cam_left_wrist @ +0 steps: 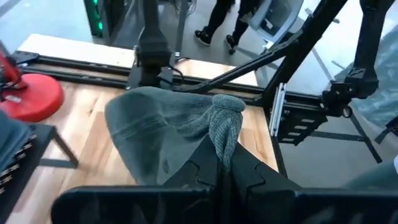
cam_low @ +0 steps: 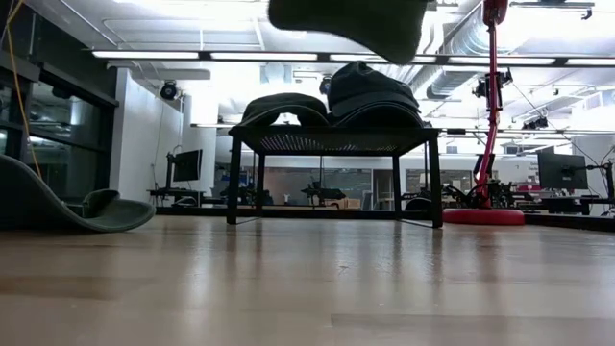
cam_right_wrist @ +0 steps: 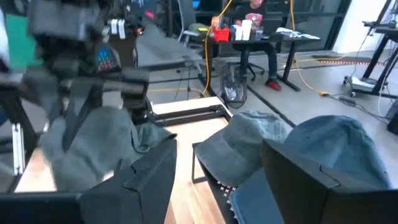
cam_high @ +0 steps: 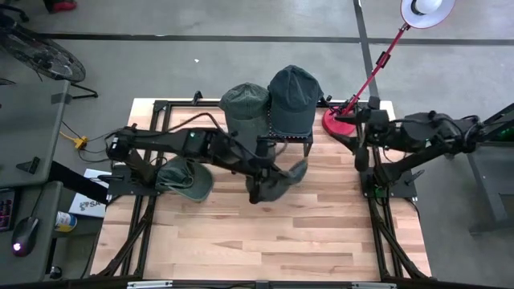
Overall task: Pick & Place hat
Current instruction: Stack the right dark green cap on top of the other dark green cap on the shelf
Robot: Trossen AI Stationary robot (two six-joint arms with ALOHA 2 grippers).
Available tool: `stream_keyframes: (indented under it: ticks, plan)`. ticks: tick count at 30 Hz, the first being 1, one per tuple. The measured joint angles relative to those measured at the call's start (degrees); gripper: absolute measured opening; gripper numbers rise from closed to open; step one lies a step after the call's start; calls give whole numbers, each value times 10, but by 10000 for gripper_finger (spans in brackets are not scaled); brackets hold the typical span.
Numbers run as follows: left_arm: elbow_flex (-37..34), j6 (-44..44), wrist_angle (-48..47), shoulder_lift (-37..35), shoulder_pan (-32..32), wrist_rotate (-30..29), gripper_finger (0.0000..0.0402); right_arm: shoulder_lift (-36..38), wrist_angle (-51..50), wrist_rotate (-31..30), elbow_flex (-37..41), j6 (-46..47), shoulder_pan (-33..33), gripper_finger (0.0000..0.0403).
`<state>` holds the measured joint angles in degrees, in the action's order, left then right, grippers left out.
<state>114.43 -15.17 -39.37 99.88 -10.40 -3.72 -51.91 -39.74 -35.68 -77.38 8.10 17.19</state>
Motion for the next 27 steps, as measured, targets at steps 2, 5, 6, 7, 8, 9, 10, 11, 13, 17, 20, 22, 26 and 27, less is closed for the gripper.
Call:
stream_keyframes:
  ticks: [2, 5, 6, 7, 8, 9, 10, 11, 13, 17, 20, 22, 26, 27]
  plan:
    - [0, -1, -14, -11, 5, 0, 0, 0, -4, 0, 0, -6, 0, 227]
    - [0, 1, -28, -31, 21, 1, 0, 1, -9, 0, 1, -6, 0, 227]
    - [0, 1, -34, -37, 26, 0, 0, 2, -12, -3, 1, -6, 0, 227]
    - [0, 1, -35, -43, 32, 2, 0, 3, -14, -7, 1, -6, 0, 227]
    - [0, 1, -38, -51, 38, 4, 0, 3, -17, -11, 1, -6, 0, 227]
    - [0, 0, -48, -58, 43, 4, 0, 3, -20, -15, 1, -6, 0, 227]
    - [0, -1, -52, -64, 48, 5, 0, 3, -22, -16, 1, -6, 0, 227]
    - [0, -1, -52, -72, 54, 6, 0, 2, -23, -19, 1, -6, 0, 227]
    - [0, -1, -65, -88, 66, 6, 0, 2, -27, -28, 1, -6, 0, 227]
    - [0, 0, -83, -123, 95, 7, 0, 3, -29, -41, 1, -6, 0, 227]
    - [1, 15, -100, -151, 127, 7, 0, 1, -29, -46, 1, -10, 0, 227]
    - [1, 34, -102, -165, 154, 18, 0, 1, -34, -54, 1, -11, 0, 227]
    - [1, 69, -100, -177, 231, 104, 0, -1, -32, -85, 1, -11, 0, 227]
    - [1, 79, -102, -177, 253, 129, 0, -2, -29, -94, 1, -15, 0, 227]
